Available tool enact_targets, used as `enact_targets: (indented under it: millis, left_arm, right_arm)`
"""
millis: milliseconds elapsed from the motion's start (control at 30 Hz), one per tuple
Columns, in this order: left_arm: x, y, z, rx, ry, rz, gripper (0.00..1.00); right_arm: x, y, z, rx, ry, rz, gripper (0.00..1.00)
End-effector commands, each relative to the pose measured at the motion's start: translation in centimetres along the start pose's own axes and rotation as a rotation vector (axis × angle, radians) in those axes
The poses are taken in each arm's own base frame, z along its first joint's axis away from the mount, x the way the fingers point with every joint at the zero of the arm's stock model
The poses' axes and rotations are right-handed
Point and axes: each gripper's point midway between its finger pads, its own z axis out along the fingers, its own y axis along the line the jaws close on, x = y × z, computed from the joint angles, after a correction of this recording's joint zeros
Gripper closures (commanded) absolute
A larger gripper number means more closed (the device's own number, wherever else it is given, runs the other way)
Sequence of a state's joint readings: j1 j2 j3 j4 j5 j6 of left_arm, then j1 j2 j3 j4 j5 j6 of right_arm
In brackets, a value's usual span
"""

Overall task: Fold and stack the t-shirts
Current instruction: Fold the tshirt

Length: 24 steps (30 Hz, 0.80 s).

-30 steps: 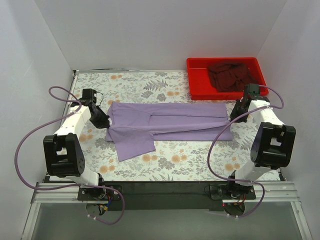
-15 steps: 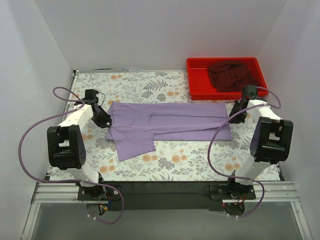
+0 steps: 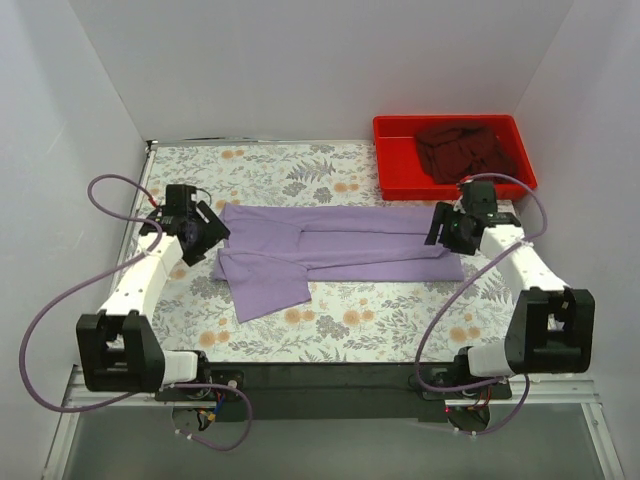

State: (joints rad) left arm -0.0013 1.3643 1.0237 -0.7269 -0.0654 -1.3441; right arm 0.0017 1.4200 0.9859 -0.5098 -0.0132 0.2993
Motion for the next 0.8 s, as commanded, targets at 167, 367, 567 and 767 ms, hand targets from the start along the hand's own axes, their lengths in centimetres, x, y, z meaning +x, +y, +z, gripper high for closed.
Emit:
enact_targets:
  millis: [167,367,567,767]
  left_arm:
    - [11.4,1.6,-2.6,-0.057,0.14,0.1,0.36]
    - [15.8,3.3,-1.1,-0.147,0.211,0.161,0.4]
    - [17.7,4.0,0.2,-0.229,0.224,0.225,0.46]
    - [19.5,5.4,0.9,-0.275,0.243,0.233,0.66]
  right_arm:
    - [8.0,7.1,-2.0,-0.244,0.036,-0.174,0.25]
    - [11.4,8.2,-2.0,-0.322,0.082,-0.225,0.25]
    - [13.1,8.3,-1.9,-0.364,0.105,-0.241,0.25]
    - [13.3,8.3,-1.8,-0.375,0.095,-0.257,0.25]
